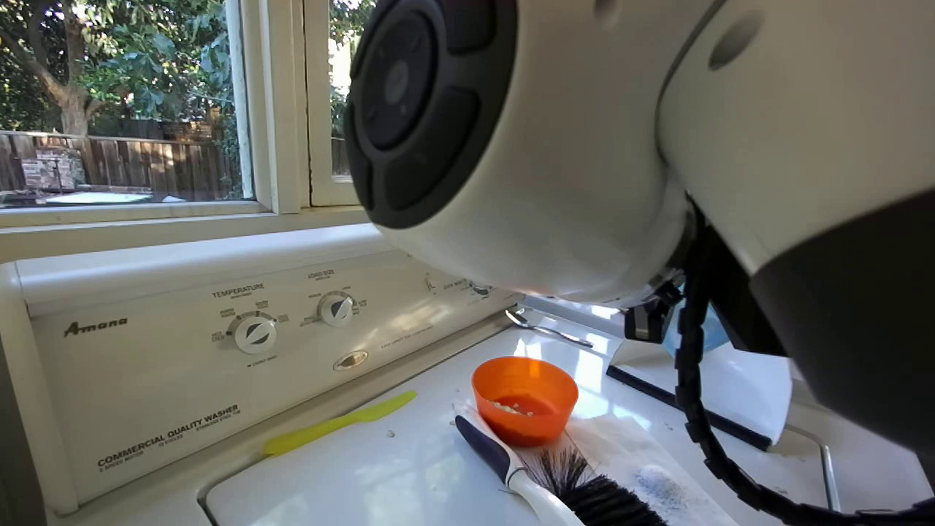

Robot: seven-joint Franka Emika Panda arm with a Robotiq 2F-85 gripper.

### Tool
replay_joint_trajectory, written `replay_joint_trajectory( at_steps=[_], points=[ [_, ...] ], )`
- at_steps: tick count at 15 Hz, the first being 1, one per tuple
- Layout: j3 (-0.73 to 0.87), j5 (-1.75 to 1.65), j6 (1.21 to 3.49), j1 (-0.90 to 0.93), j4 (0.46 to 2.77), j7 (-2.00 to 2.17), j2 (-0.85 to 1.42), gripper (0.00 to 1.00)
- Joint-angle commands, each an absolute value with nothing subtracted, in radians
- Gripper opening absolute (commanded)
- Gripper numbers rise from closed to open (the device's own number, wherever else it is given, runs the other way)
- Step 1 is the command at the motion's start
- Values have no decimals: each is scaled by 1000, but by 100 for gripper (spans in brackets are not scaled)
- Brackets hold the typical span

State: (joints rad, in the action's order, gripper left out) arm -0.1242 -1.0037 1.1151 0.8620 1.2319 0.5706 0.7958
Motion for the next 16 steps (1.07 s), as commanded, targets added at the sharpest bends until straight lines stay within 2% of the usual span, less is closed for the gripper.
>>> replay_joint_trajectory(
  at_steps=[1, 16],
  points=[
    [-153, -938, 1188, 825, 1249, 602, 774, 3],
    [-192, -846, 1501, 726, 1387, 732, 655, 3]
  ],
)
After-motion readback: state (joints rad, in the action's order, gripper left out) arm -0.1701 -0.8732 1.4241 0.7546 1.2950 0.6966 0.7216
